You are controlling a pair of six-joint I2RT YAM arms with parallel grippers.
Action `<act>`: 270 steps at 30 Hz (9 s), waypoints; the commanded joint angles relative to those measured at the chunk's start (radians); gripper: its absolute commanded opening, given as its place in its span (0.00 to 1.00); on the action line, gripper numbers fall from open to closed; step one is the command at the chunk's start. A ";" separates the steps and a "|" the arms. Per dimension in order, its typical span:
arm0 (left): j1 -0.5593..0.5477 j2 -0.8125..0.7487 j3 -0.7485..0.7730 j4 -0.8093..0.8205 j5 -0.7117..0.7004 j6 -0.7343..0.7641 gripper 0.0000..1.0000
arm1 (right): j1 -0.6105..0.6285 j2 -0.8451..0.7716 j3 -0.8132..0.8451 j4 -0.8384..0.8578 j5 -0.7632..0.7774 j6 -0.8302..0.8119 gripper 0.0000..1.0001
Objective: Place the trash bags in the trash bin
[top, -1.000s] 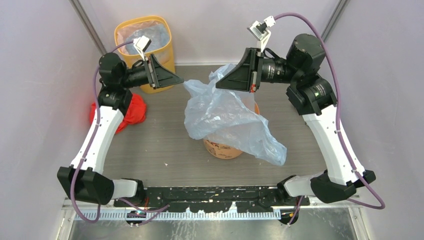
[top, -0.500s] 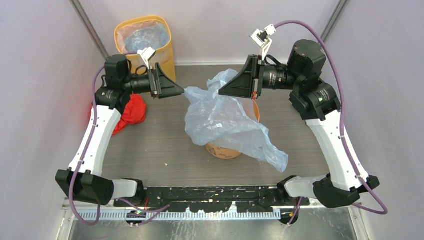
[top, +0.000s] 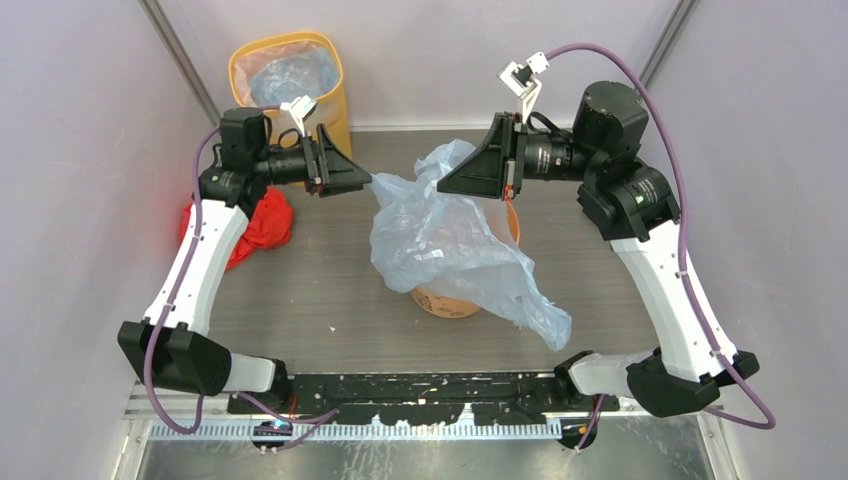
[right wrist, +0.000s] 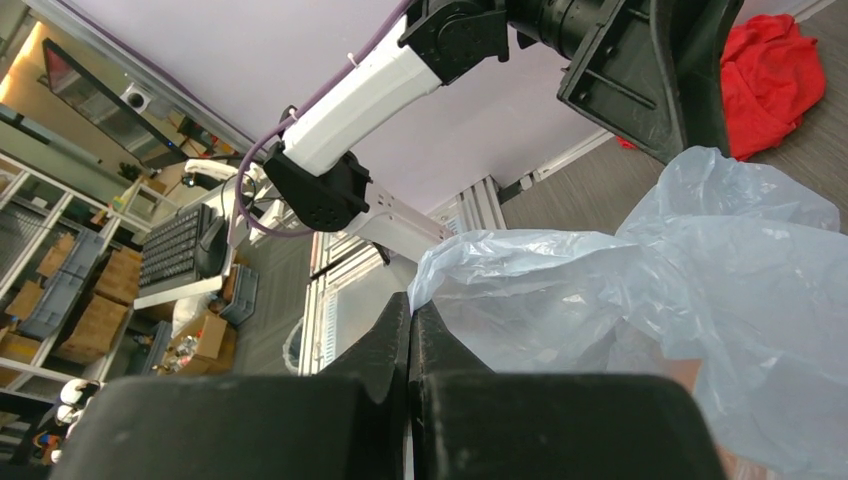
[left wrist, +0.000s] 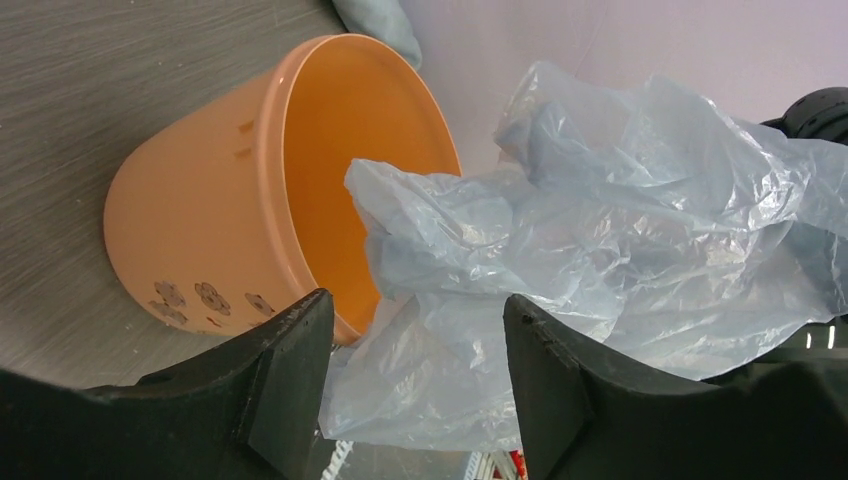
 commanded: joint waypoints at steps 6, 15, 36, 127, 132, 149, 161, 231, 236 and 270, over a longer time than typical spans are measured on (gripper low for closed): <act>-0.002 0.008 -0.069 0.386 0.030 -0.267 0.68 | 0.011 -0.008 -0.010 0.049 0.000 -0.002 0.01; -0.025 -0.019 -0.153 0.552 0.052 -0.380 0.75 | 0.014 -0.002 -0.026 0.058 0.010 -0.003 0.01; -0.091 -0.133 -0.134 0.163 0.047 -0.084 0.07 | 0.017 0.011 0.008 0.006 0.056 -0.035 0.01; -0.096 0.215 0.514 1.616 0.208 -1.293 0.04 | -0.079 0.258 0.342 -0.266 0.601 -0.236 0.03; -0.094 0.208 0.511 1.621 0.217 -1.296 0.03 | -0.086 0.205 0.256 -0.241 0.750 -0.231 0.01; -0.006 0.116 0.463 1.596 0.218 -1.287 0.02 | -0.173 -0.019 0.188 -0.150 0.955 -0.131 0.01; 0.137 0.124 0.341 1.521 0.173 -1.211 0.17 | -0.173 0.020 0.578 -0.241 1.031 -0.170 0.01; 0.160 0.006 -0.116 1.710 0.150 -1.228 0.28 | -0.171 0.087 0.342 -0.096 0.645 -0.153 0.01; 0.156 -0.001 -0.165 1.705 0.153 -1.210 0.28 | -0.171 0.098 0.372 -0.122 0.634 -0.198 0.01; -0.230 -0.162 0.108 -0.145 -0.296 0.219 1.00 | 0.196 0.289 0.391 -0.128 1.152 -0.659 0.01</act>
